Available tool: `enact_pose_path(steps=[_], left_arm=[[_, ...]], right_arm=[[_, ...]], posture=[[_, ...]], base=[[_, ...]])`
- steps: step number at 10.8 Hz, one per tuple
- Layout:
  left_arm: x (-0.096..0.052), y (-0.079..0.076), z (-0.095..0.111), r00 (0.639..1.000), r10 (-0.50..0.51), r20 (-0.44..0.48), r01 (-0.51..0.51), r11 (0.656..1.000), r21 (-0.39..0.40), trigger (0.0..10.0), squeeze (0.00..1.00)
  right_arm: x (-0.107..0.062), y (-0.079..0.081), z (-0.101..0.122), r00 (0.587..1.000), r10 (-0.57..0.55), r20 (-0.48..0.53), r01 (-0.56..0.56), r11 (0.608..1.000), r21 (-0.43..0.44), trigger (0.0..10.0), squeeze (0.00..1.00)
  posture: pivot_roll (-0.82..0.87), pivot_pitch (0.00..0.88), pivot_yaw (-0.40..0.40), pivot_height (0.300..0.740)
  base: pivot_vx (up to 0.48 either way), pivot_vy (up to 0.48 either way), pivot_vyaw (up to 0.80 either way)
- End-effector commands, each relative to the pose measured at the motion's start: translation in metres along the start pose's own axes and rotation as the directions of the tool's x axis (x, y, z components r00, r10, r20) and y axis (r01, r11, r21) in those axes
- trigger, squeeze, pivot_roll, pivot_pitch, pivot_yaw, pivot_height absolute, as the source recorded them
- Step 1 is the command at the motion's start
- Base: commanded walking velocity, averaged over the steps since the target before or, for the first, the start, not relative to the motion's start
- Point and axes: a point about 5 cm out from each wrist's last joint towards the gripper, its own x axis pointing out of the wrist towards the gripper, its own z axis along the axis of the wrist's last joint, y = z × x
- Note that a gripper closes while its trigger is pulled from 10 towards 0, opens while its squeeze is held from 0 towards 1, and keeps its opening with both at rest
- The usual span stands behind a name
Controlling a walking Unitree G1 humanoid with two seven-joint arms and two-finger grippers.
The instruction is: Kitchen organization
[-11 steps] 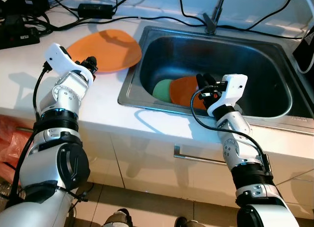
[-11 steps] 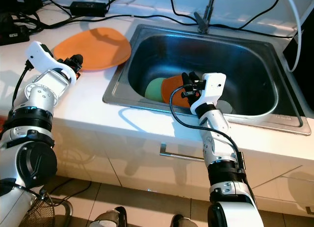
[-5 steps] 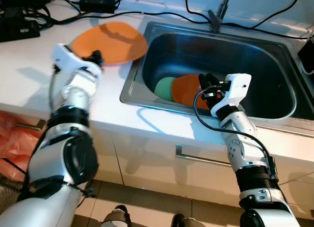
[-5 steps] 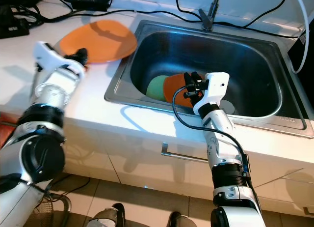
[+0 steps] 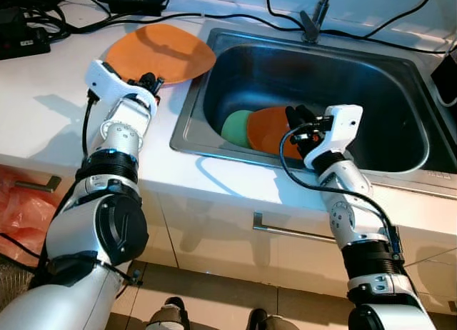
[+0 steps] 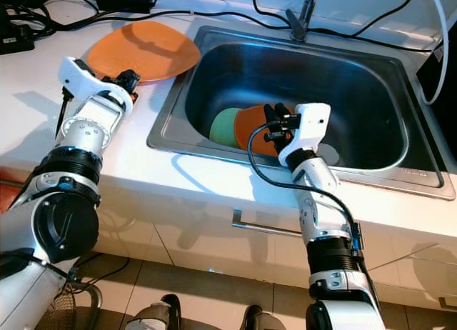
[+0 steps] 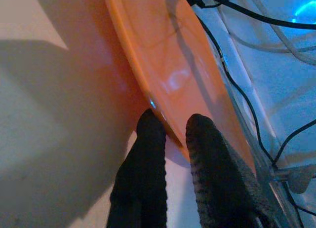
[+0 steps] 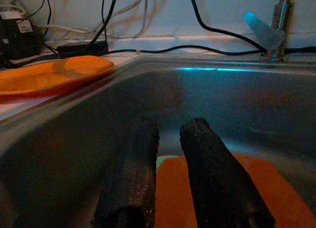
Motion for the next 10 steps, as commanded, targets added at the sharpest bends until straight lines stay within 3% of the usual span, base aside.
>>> enact_pose_path(steps=[1,3,6,10], left_arm=[[-0.002,0.022,-0.030,0.990,0.080,-0.114,-0.082,0.997,-0.012,0.0,0.00],[-0.002,0.022,-0.029,0.992,0.076,-0.098,-0.073,0.997,0.033,0.0,0.00],[-0.004,0.011,-0.025,0.999,-0.022,-0.026,0.025,0.991,0.128,0.0,0.00],[-0.022,0.002,-0.020,0.974,-0.207,0.088,0.193,0.970,0.151,0.0,0.00]], right_arm=[[-0.006,-0.001,-0.015,0.998,-0.005,-0.068,0.007,1.000,0.030,10.0,0.00],[-0.005,-0.001,-0.014,0.998,-0.005,-0.069,0.007,1.000,0.030,10.0,0.00],[-0.002,0.001,-0.015,0.998,-0.005,-0.068,0.007,0.999,0.036,10.0,0.00],[0.002,0.003,-0.015,0.998,-0.010,-0.060,0.014,0.998,0.059,10.0,0.00]], posture=[[-0.05,0.181,-0.063,0.740],[-0.04,0.180,-0.065,0.740],[-0.02,0.172,-0.071,0.740],[0.00,0.159,-0.066,0.740]], base=[[0.000,0.000,0.00],[0.000,0.000,0.00],[0.000,0.000,0.00],[0.000,0.000,0.00]])
